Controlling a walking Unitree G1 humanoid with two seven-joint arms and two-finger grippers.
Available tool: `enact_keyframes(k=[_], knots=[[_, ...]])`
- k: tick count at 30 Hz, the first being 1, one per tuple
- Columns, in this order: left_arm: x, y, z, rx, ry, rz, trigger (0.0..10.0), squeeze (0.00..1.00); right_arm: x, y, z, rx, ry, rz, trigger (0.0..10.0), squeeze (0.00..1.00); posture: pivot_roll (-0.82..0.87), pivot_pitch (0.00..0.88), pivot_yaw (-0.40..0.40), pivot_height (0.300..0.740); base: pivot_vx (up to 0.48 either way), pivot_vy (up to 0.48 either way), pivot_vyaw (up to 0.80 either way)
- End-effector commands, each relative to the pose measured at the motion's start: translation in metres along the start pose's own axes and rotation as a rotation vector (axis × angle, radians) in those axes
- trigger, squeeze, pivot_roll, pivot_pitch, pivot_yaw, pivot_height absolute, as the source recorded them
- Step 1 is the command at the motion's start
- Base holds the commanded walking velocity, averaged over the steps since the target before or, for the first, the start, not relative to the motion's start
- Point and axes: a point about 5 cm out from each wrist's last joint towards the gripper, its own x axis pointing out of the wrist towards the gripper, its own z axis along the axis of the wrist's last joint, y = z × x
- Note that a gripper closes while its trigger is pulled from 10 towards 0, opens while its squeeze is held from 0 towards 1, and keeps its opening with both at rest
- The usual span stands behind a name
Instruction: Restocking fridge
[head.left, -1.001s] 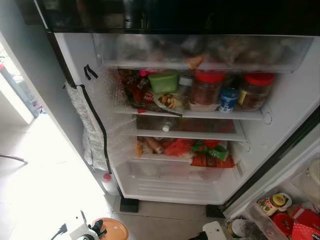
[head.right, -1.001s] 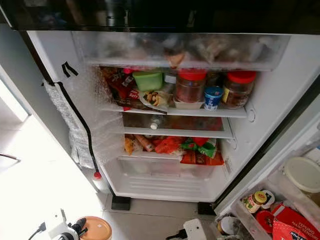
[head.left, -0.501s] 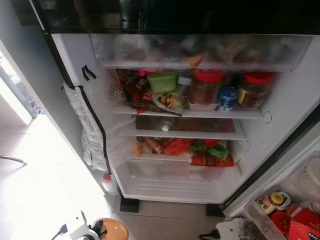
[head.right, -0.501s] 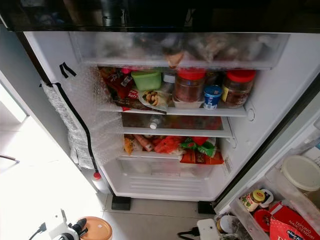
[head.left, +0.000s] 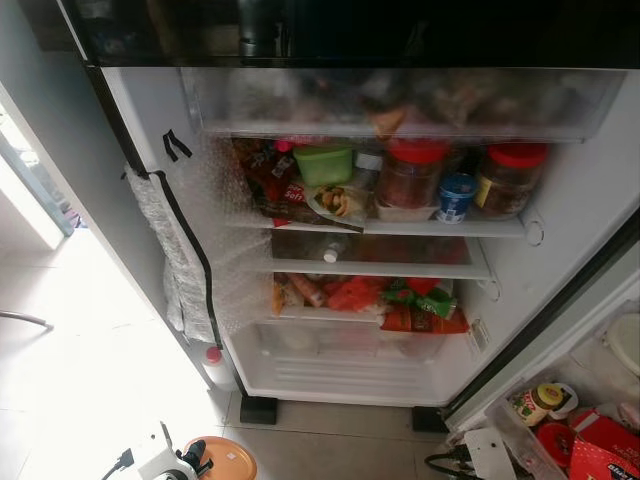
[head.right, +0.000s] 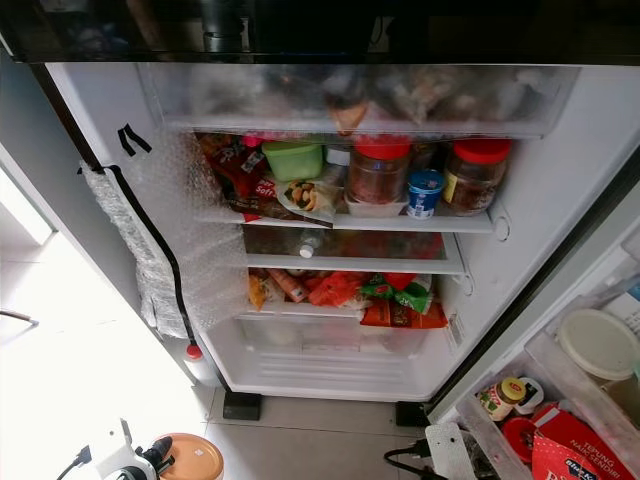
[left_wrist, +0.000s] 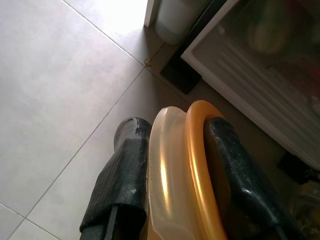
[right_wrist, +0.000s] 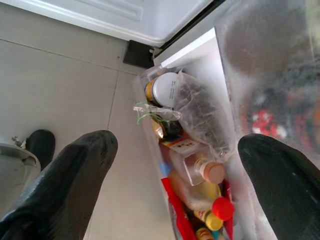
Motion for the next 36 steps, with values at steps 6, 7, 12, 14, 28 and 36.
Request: enact_keyframes(k=[6,7,12,14,28,36], knots=[[-0.003,0.008,-0.009,-0.002,0.041,0.020,10.0,0.00,0.000,0.001,0.000,-0.033,0.004,-0.019,10.0,0.00,0.00,0.081,-0.001,0.740,0.000,0.000,0.00],[-0.003,0.008,-0.009,0.000,0.041,0.020,10.0,0.00,0.000,0.002,0.000,-0.044,0.005,-0.018,10.0,0.00,0.00,0.081,-0.001,0.740,0.000,0.000,0.00],[-0.003,0.008,-0.009,0.000,0.040,0.018,10.0,0.00,-0.001,0.004,-0.001,-0.040,0.004,-0.015,10.0,0.00,0.00,0.085,-0.001,0.740,0.000,0.000,0.00],[-0.003,0.008,-0.009,0.003,0.042,0.017,10.0,0.00,-0.001,0.005,0.000,-0.027,-0.001,-0.013,10.0,0.00,0.00,0.085,0.000,0.740,0.000,0.000,0.00],[-0.002,0.007,-0.009,0.006,0.043,0.015,10.0,0.00,-0.001,0.009,0.003,-0.036,-0.010,-0.004,10.0,0.00,0.00,0.083,0.000,0.740,0.000,-0.234,0.00],[-0.003,0.007,-0.010,0.003,0.042,0.015,10.0,0.00,-0.001,0.010,0.004,-0.035,-0.014,0.002,10.0,0.00,0.00,0.083,-0.001,0.740,0.000,-0.314,0.00]])
